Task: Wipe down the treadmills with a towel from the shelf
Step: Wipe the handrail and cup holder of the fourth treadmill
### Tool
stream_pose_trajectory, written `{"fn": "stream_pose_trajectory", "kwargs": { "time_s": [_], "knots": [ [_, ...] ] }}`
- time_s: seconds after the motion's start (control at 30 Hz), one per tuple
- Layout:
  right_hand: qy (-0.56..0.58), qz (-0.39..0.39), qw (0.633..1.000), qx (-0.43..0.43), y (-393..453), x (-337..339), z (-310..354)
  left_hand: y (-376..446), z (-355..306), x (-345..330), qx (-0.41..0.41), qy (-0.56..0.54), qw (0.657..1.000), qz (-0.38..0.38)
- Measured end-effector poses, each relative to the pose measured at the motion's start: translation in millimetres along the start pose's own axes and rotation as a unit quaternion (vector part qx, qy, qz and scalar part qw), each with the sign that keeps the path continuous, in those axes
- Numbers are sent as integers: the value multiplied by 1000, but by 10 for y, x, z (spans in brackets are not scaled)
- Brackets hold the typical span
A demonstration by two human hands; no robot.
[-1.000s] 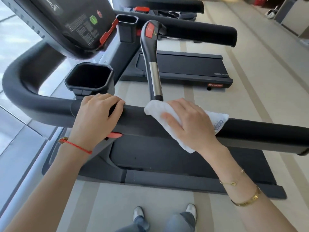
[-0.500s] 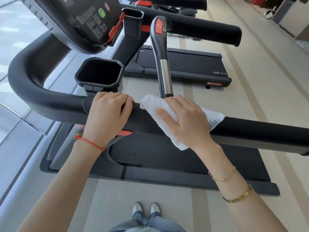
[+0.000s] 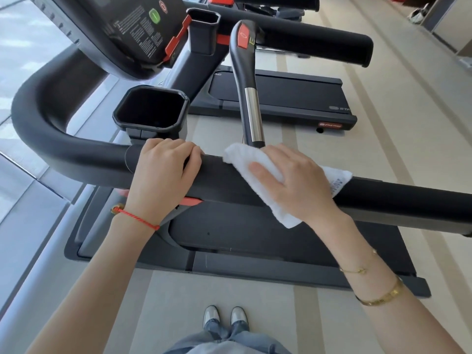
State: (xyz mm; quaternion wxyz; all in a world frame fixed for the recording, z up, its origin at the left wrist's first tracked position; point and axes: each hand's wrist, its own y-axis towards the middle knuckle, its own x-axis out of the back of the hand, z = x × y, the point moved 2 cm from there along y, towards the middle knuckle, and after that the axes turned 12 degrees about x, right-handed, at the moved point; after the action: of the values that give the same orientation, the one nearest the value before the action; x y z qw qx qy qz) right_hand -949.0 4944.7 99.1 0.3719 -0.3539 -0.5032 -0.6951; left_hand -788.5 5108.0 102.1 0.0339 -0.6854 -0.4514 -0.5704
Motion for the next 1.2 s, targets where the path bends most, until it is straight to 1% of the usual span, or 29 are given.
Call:
{"fn": "stream_pose_trajectory", "kwargs": {
  "time_s": [0.07,0.13,0.27,0.43,0.53,0.7,0.83,1.0,1.2],
  "knots": [
    [-8,-13,999,-44,-41,42,-84,1,0,-7,2,1,1000,10],
    [-31,-25,998,-54,-22,12,-34,8,-3,-7,2,3,1000,18],
    [-68,-53,996,-5,-7,-121,200,-12,-22,1,3,-10,1000,19],
    [-53,-72,996,5,-68,-103,149,-1,-62,13,-4,-30,999,38],
    [-53,-76,996,-15,-119,-52,49,3,-171,-15,-10,-64,997,51],
    [-61,-78,993,-59,-288,114,-254,-23,-444,-129,-8,-79,996,42],
    [-69,-74,993,-63,-429,237,-478,-42,-724,-254,-4,-103,993,51],
    [-56,-44,995,-69,-652,437,-808,-107,-1221,-452,3,-131,989,69],
    [-25,45,994,-96,-865,704,-1358,-208,-1867,-692,27,-118,989,79]
  ]
}}
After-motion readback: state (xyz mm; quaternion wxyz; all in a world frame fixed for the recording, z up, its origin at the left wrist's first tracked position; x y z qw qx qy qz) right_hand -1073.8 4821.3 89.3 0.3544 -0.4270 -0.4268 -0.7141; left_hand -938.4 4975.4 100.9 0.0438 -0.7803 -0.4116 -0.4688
